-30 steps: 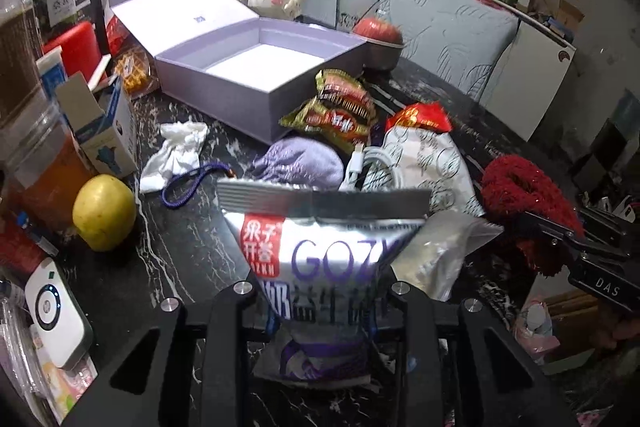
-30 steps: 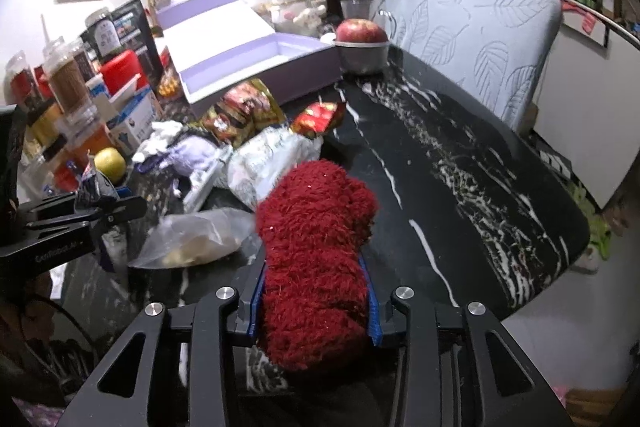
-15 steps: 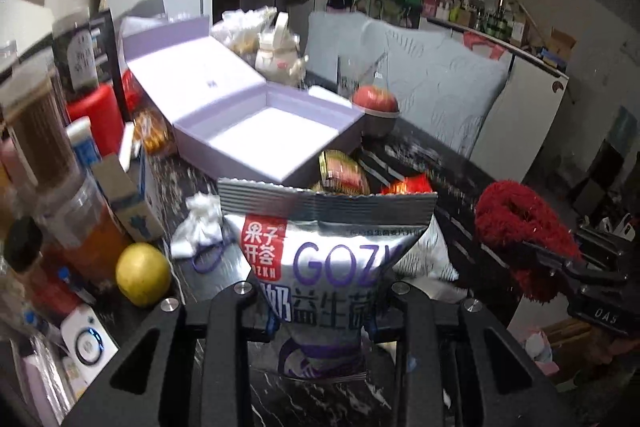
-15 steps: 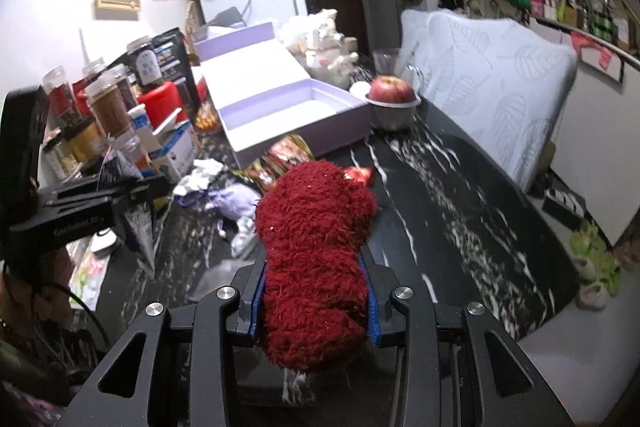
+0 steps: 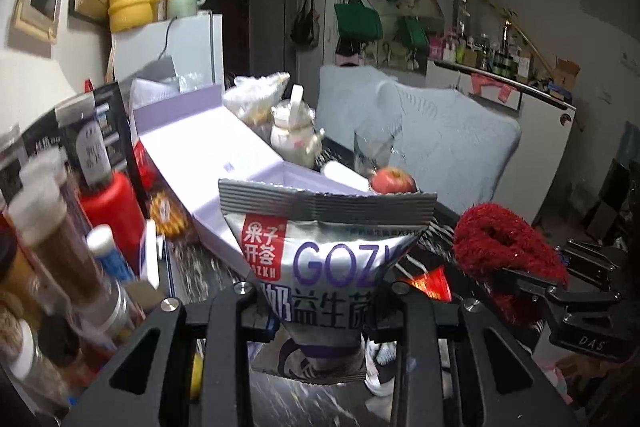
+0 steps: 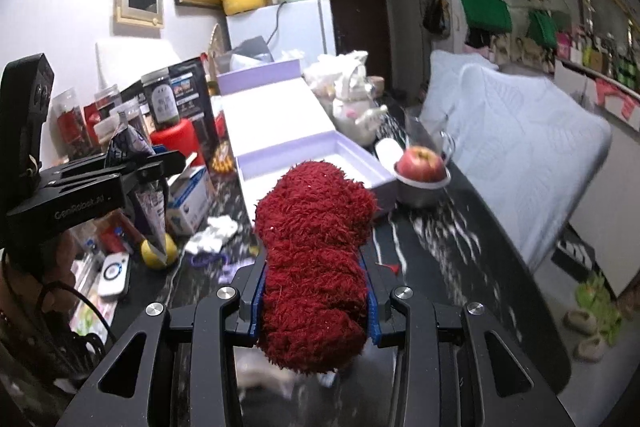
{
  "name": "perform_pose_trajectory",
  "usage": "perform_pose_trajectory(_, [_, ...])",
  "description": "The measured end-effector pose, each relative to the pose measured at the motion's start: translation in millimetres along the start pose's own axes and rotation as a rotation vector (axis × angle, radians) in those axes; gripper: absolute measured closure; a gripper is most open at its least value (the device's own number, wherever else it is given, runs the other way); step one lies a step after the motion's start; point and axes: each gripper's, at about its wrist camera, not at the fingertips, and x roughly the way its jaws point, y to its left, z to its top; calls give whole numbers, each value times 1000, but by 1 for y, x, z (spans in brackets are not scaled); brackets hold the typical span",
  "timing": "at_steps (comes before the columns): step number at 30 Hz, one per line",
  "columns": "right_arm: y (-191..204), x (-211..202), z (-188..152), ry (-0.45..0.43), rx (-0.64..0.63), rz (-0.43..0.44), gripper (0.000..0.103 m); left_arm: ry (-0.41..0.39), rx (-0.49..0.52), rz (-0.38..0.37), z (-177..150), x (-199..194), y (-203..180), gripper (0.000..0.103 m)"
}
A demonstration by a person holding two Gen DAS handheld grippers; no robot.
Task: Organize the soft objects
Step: 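Lift the GOZI bag and red scrunchie and carry both toward the lavender box, then lower the GOZI bag into the box with the left tool while the right tool drops the scrunchie in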
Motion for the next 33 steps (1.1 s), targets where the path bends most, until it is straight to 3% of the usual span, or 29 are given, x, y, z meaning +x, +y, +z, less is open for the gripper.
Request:
perform_pose_trajectory(18, [-4,65,112,-97,-105,37,66,-84,-14,72,86,71,35,73])
perform_pose_trajectory(33, [-7,162,179,-58,-156,61,65,11,-1,215,112,165,71,73])
